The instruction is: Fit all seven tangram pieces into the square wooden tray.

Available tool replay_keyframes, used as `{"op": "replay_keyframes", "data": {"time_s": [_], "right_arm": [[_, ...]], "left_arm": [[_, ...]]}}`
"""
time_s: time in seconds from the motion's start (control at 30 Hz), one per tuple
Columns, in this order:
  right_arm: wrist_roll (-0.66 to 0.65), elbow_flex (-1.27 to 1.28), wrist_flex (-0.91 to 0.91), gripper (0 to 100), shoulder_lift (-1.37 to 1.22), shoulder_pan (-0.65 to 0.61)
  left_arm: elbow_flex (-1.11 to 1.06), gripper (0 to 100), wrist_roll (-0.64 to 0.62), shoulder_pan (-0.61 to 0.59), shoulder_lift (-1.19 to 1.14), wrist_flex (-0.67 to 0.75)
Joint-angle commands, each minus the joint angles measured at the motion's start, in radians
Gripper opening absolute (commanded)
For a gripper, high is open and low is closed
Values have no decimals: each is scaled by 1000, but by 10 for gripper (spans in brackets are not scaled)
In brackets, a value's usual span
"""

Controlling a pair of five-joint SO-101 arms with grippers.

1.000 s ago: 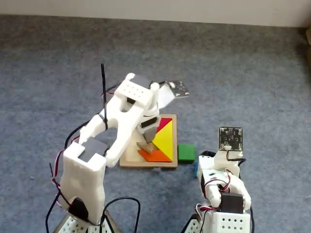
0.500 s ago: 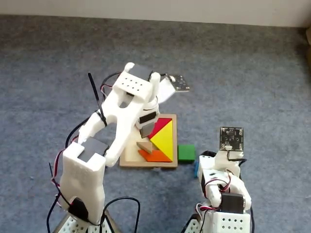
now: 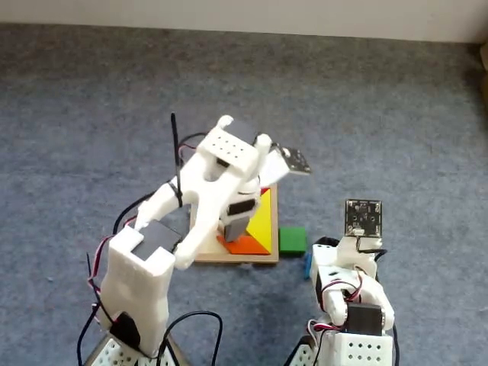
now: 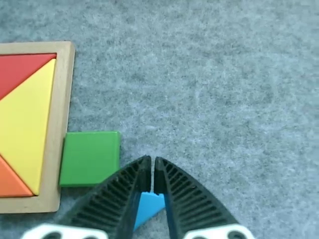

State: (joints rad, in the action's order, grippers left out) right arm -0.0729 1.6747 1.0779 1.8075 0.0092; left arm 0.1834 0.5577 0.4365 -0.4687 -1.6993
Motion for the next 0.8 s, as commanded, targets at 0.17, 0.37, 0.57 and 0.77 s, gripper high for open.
{"op": "replay_keyframes", "data": {"time_s": [0.17,0.37,0.57,0.77], "right_arm": [[-12,91,-13,27,5,10],[-12,91,-13,27,5,10],[-12,91,-13,27,5,10],[-12,91,-13,27,5,10]], "left_arm": [[-58,175,-12,48,10,127],[-56,175,-69,48,12,189],[-54,175,-72,70,19,181],[-65,175,-71,39,162,150]]}}
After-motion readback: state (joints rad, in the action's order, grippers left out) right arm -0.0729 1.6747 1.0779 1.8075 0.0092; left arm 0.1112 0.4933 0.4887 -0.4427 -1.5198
